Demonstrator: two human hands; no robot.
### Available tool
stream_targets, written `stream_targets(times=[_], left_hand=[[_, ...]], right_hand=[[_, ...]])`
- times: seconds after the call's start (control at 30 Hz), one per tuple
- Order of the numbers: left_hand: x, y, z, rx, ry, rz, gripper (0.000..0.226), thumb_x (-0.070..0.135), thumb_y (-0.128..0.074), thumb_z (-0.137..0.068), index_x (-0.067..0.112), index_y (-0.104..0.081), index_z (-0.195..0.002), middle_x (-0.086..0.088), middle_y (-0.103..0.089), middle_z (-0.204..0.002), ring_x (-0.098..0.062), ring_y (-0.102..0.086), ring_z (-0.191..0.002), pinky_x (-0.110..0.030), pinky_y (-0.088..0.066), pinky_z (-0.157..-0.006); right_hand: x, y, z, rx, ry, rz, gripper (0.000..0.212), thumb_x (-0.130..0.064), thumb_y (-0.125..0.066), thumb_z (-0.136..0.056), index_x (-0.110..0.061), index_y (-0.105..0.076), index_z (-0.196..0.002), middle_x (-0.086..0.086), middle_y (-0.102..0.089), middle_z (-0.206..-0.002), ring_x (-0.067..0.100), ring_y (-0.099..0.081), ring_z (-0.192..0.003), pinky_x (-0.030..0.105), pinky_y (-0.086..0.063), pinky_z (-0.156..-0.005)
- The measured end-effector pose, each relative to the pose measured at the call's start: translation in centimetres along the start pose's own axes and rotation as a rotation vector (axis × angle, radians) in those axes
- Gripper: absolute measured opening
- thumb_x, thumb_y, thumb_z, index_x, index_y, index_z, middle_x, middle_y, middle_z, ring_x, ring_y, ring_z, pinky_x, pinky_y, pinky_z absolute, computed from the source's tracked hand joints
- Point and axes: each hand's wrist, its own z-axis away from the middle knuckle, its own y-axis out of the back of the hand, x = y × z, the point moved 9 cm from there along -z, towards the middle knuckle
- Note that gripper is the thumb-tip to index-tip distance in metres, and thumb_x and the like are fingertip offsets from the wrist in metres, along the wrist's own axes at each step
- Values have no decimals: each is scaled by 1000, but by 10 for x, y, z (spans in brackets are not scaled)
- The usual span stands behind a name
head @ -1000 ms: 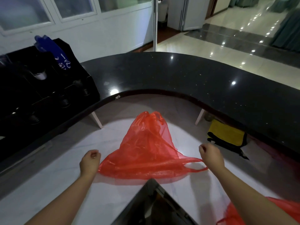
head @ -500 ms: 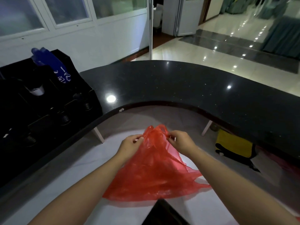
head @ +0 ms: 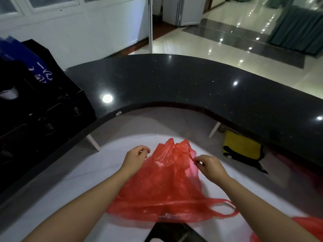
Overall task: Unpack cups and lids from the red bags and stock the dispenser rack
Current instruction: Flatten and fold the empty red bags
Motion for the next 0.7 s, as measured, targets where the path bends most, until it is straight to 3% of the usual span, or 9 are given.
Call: stream_targets(times=[0.13,0.23,0.3,0.43,0.5,0.57,0.7], left_hand=[[17,-13,-22,-105,-15,-37,43,6,-53,-93,44,-64,-108,14,-64,-114,-6,-63,-89,-18,-53,-71],[38,-32,-35,-318,-74,-167,65,-3,-46,-88,49,-58,-126,11,-49,-130,-10,-57,-102,-19,-52,-75],[51,-46,-40,-468,-97,-273,71,-8,-42,-86,47,-59,-127,10,-42,-133,-13,-51,-113,-20,-49,-82],[65,-58,-49,-610,-145,-485,56,-7,-45,-87,39,-68,-109,5,-43,-130,-17,-47,-121,-27,-40,-103],[64,-58,-51,-643,-157,-585,40,3,-52,-91,32,-70,-112,3,-45,-131,-19,-49,-120,-35,-41,-108],[61,-54,-53,-641,-161,-648,27,17,-58,-94,26,-69,-118,3,-47,-130,-19,-52,-116,-37,-44,-106],[57,-37,-52,-620,-172,-612,16,26,-62,-92,27,-71,-106,8,-62,-112,-9,-61,-96,-22,-48,-81]], right_hand=[[4,4,5,16,-5,-15,16,-17,-69,-93,-21,-79,-104,-8,-75,-96,3,-54,-73,23,-43,-69],[6,6,7,14,-16,-11,16,-17,-68,-93,-21,-78,-106,-9,-75,-98,6,-59,-77,19,-39,-69],[8,6,7,5,-25,-3,17,-16,-67,-94,-21,-78,-107,-9,-75,-99,9,-62,-81,17,-37,-70],[10,10,7,2,-34,21,18,-18,-65,-96,-21,-77,-109,-9,-75,-100,13,-66,-86,14,-34,-68],[12,11,7,2,-43,34,19,-20,-64,-97,-23,-77,-109,-9,-74,-101,12,-65,-86,10,-31,-65],[16,14,7,9,-56,30,18,-20,-64,-97,-24,-77,-108,-10,-74,-101,10,-63,-83,7,-30,-64],[29,21,11,35,-95,26,16,-20,-64,-96,-24,-77,-105,-11,-73,-98,0,-49,-73,7,-31,-62]])
